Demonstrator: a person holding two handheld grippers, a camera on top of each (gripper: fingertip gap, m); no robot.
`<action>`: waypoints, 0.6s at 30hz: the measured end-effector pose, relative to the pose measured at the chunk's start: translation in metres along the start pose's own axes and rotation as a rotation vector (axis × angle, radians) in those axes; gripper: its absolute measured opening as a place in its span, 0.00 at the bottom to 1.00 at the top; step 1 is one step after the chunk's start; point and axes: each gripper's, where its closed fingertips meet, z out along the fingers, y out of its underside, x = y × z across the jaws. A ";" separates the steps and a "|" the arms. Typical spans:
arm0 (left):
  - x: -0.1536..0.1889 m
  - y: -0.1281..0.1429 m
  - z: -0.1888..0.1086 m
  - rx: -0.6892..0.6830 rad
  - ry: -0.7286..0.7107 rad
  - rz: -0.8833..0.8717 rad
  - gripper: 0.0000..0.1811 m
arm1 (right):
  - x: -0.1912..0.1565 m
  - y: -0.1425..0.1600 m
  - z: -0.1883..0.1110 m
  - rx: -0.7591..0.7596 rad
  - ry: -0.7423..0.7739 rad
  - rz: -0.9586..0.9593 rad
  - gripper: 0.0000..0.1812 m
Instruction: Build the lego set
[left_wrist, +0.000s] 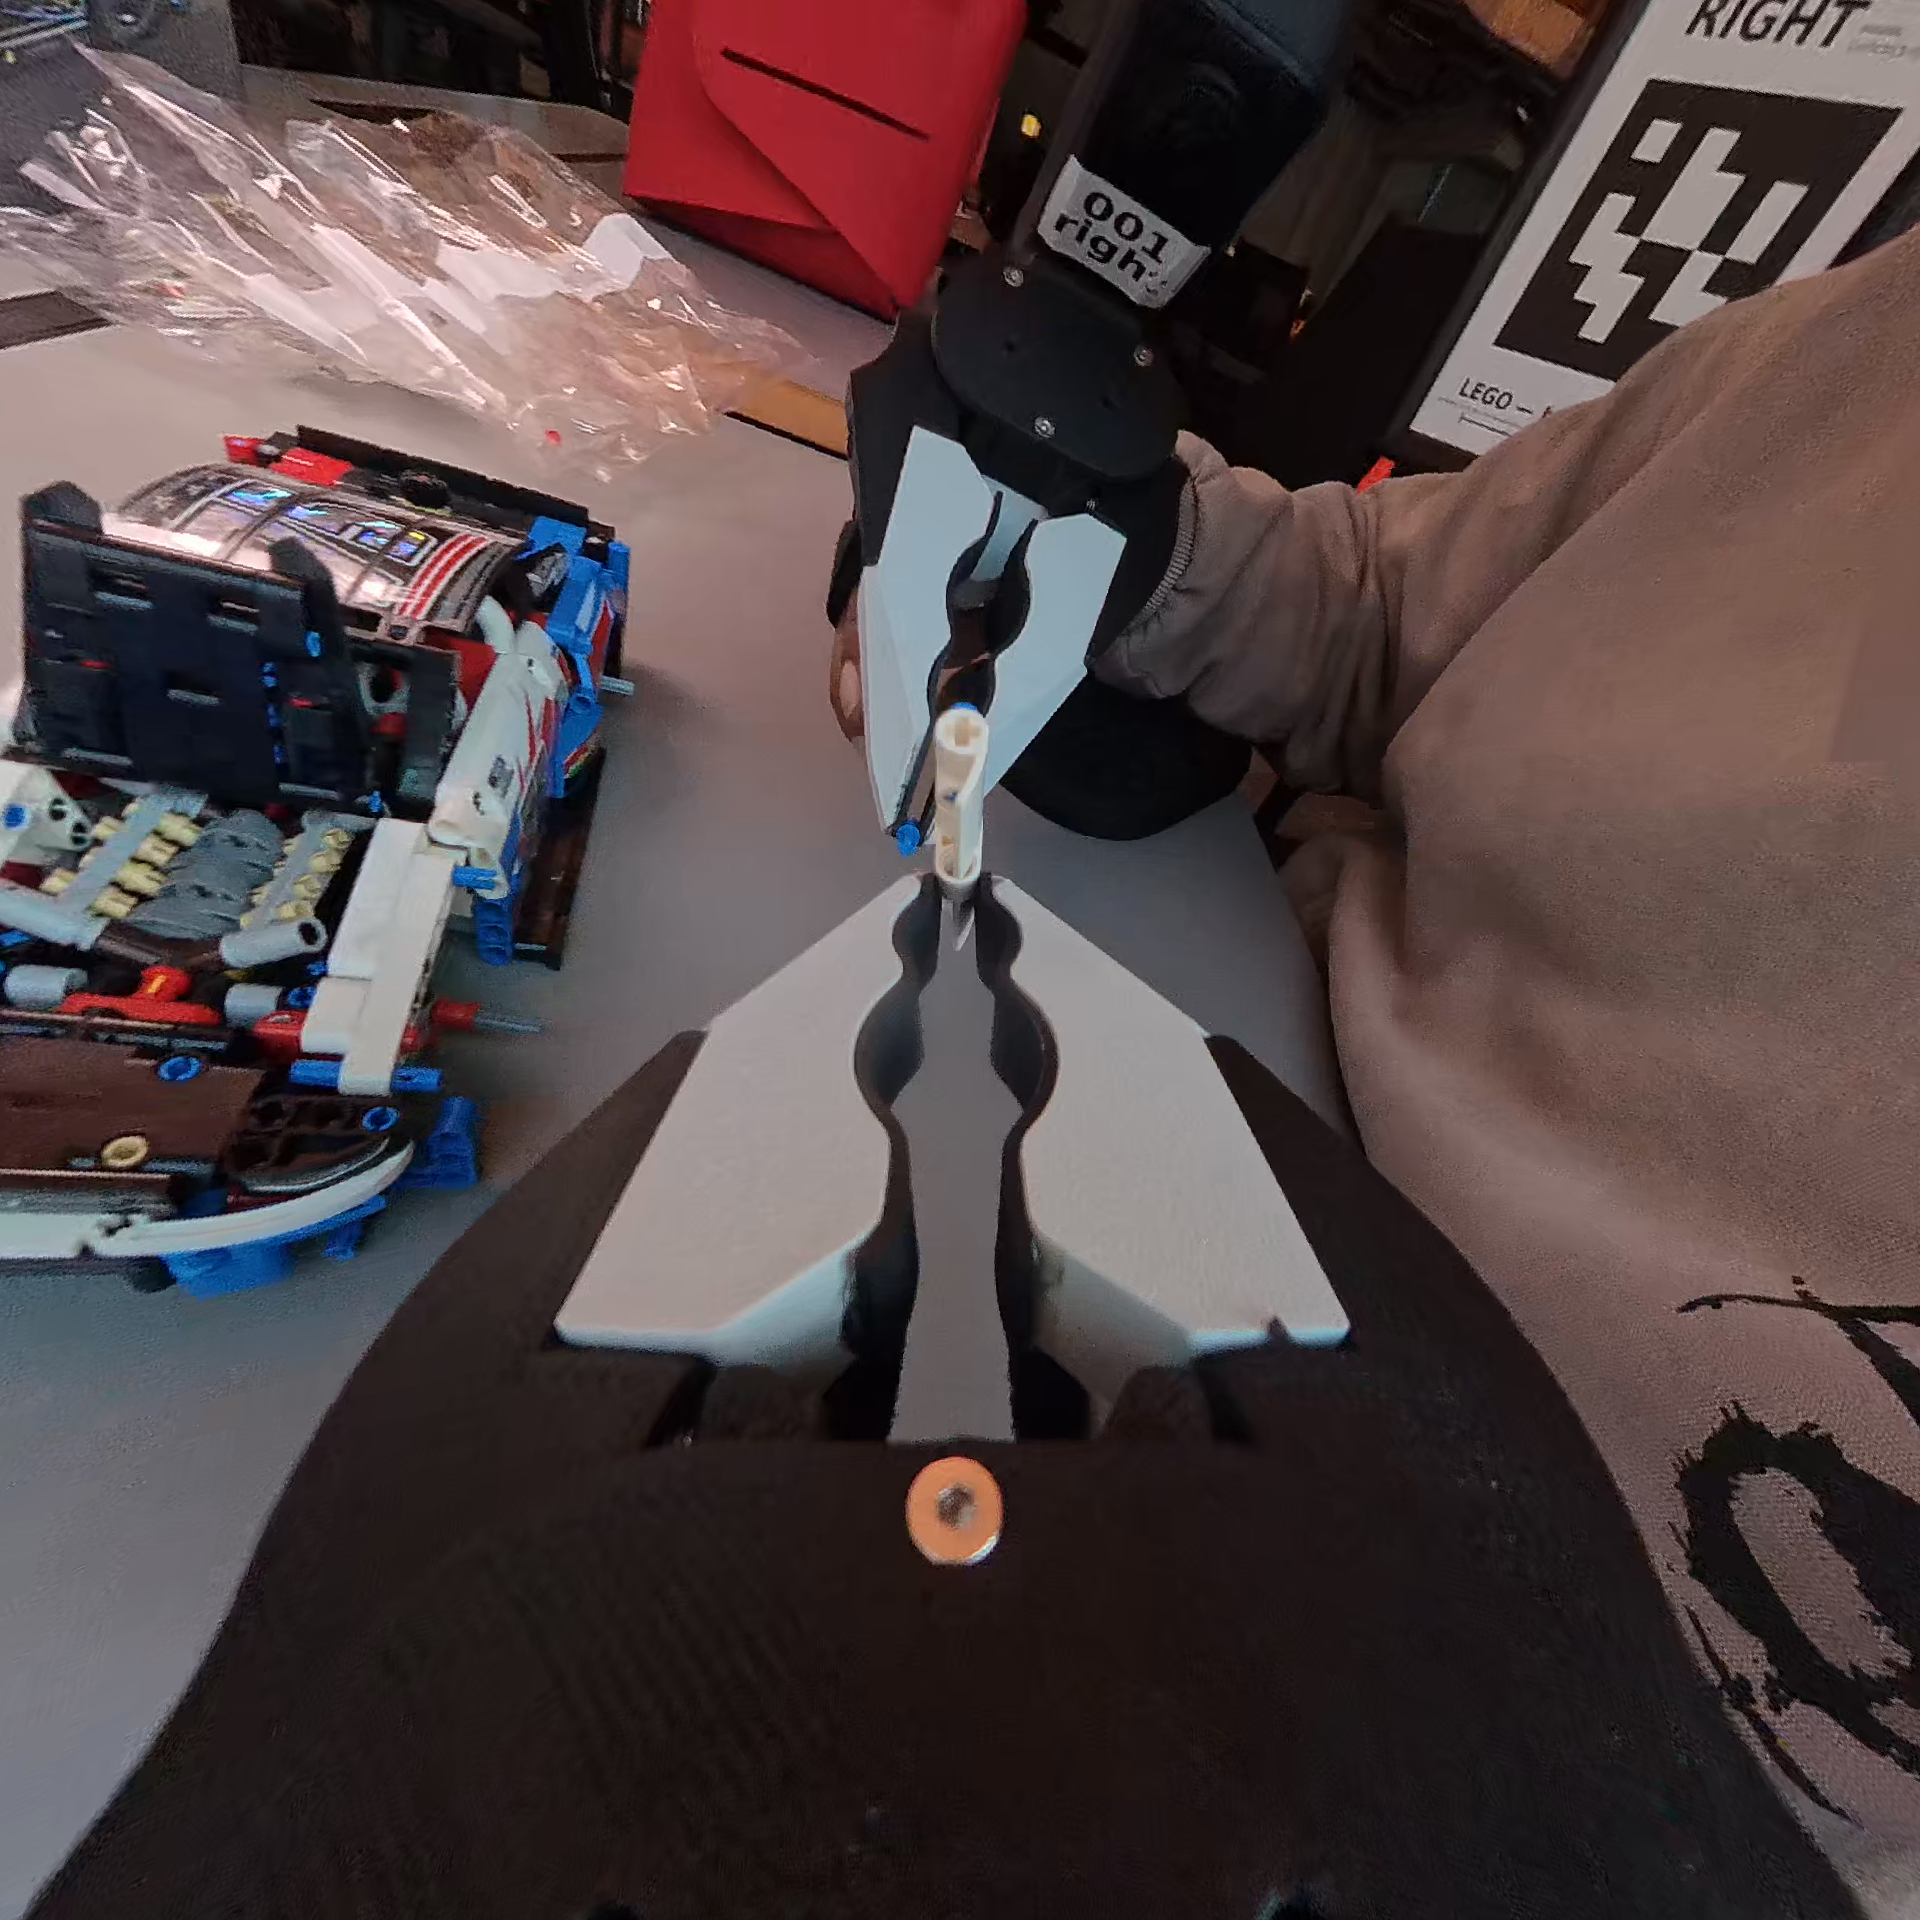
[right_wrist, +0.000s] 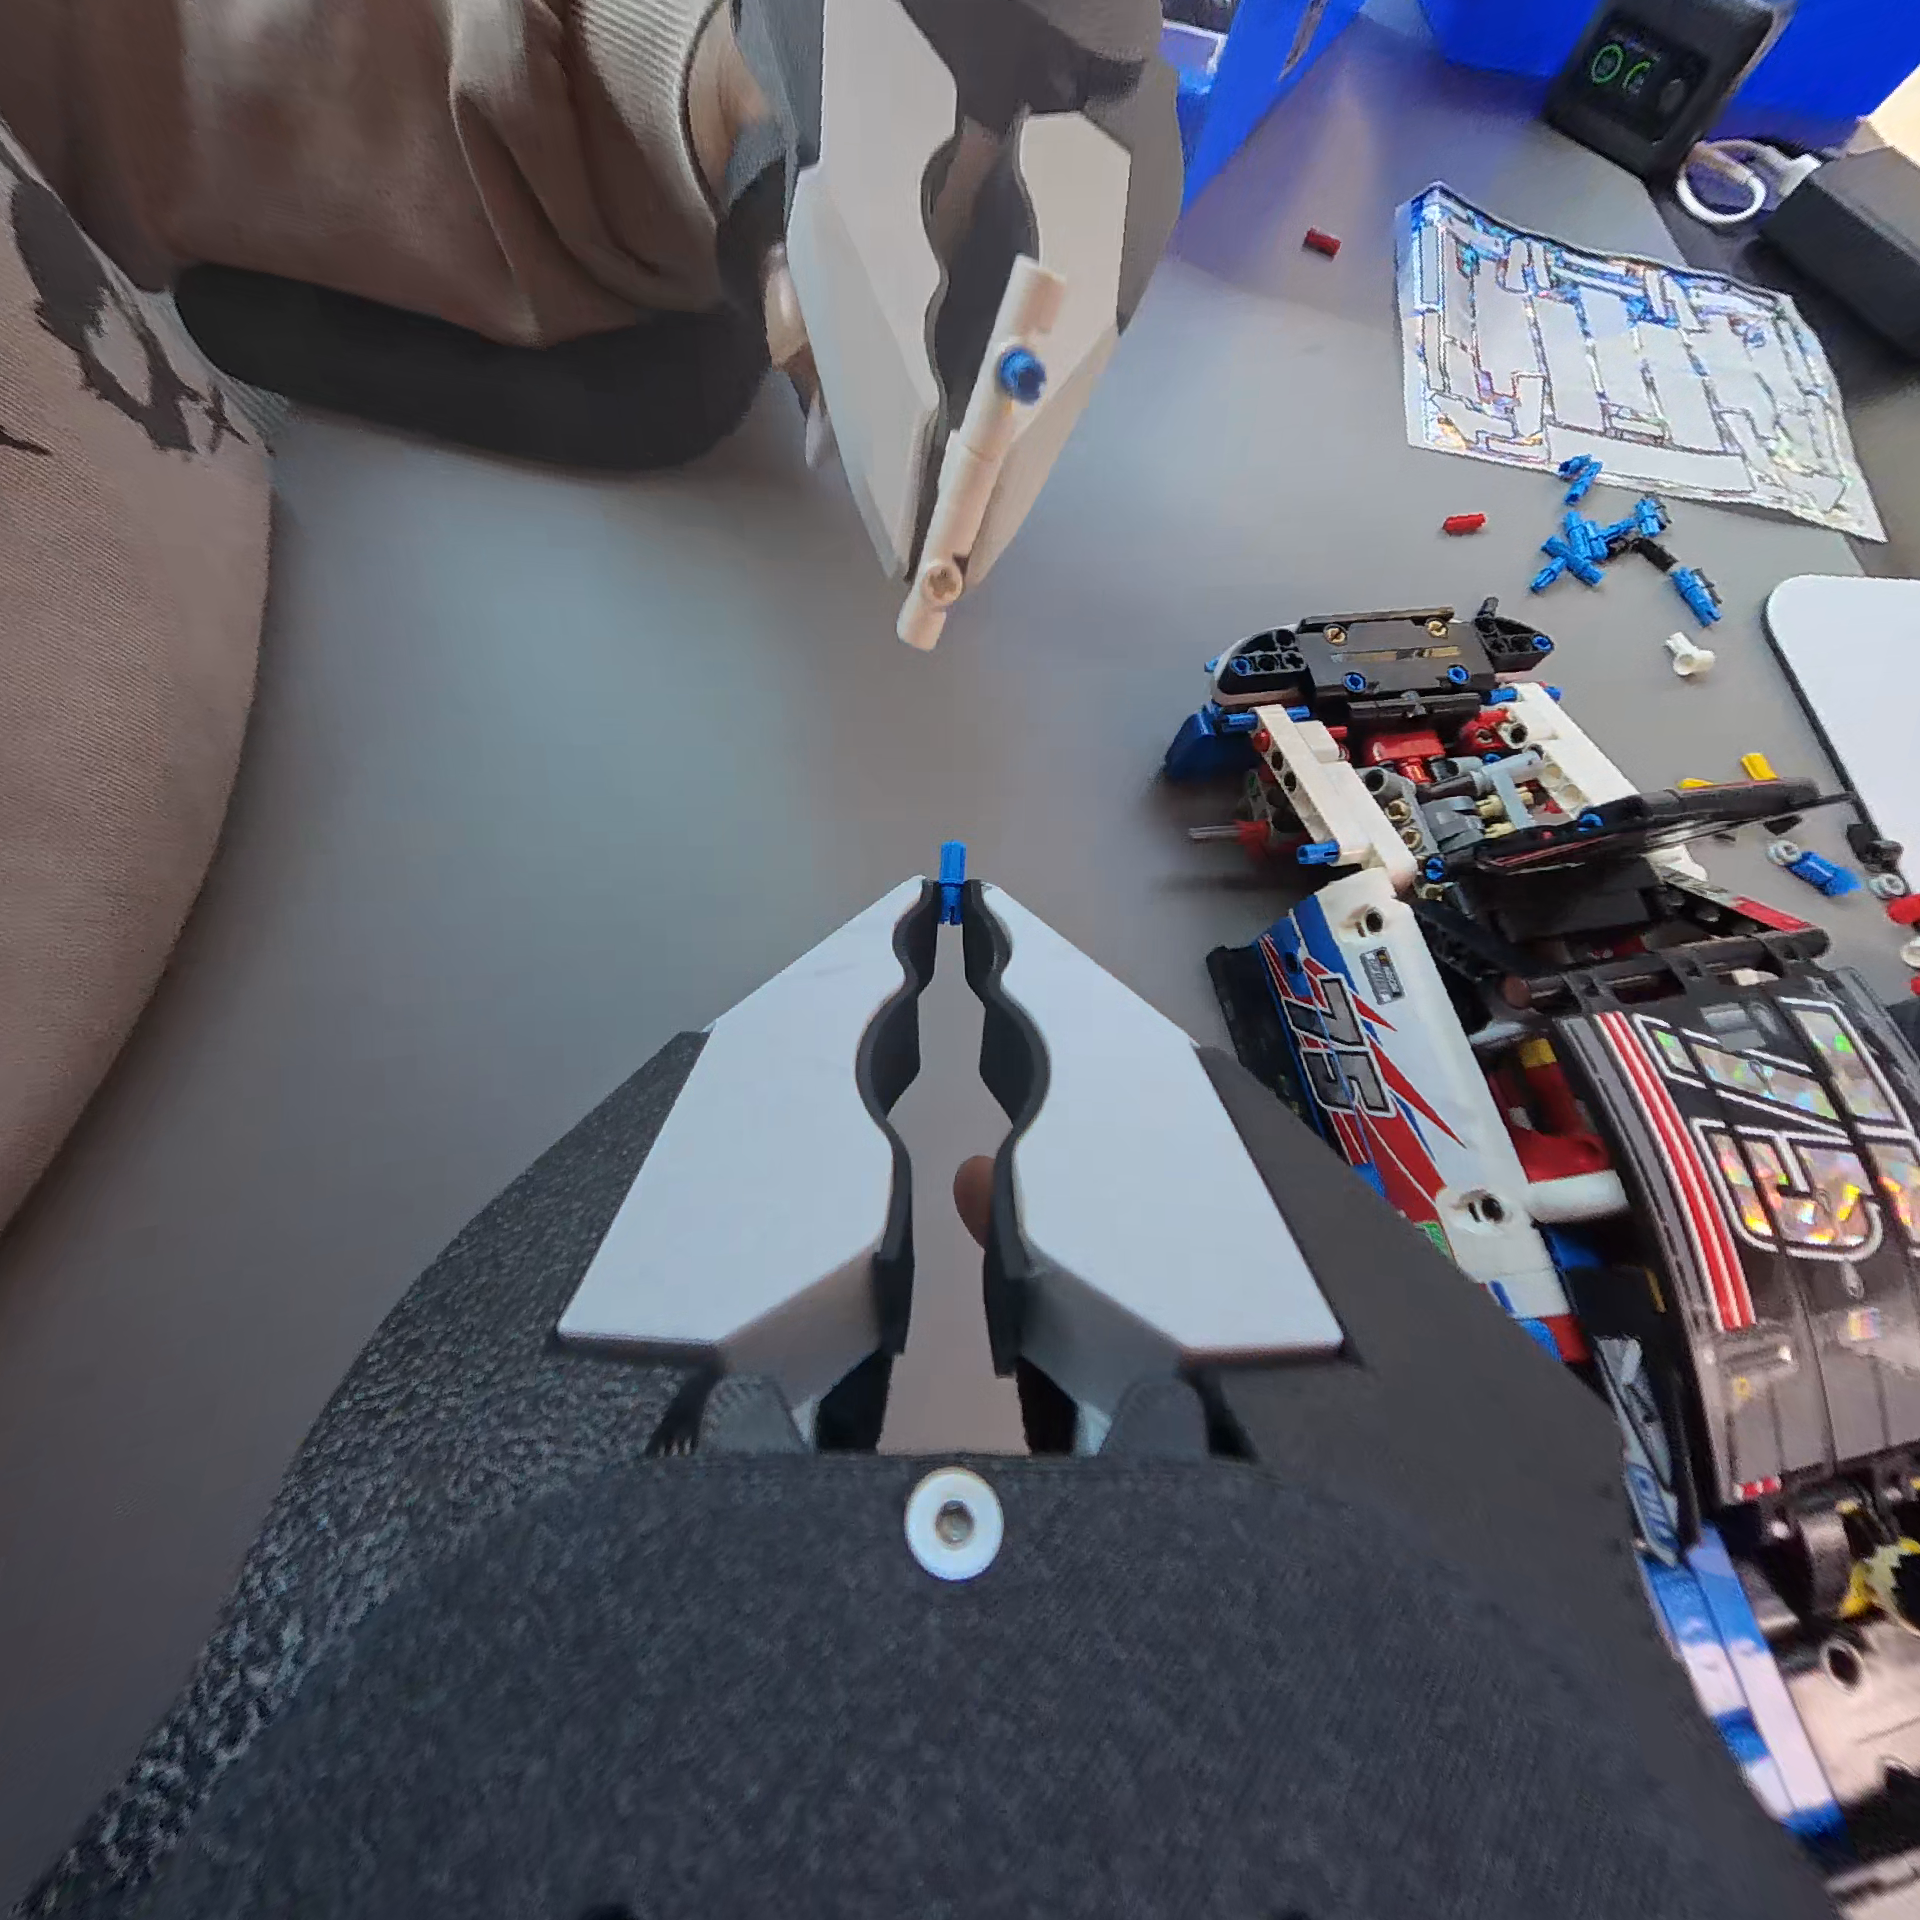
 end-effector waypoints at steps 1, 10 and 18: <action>0.001 0.003 0.004 -0.012 0.001 0.010 0.03 | -0.003 -0.002 0.000 0.019 -0.011 0.008 0.02; -0.005 0.023 0.027 -0.124 -0.049 0.067 0.03 | -0.013 -0.003 0.004 0.059 -0.086 0.058 0.01; -0.005 0.031 0.034 -0.160 -0.038 0.038 0.03 | -0.015 0.006 0.010 0.021 -0.079 0.035 0.01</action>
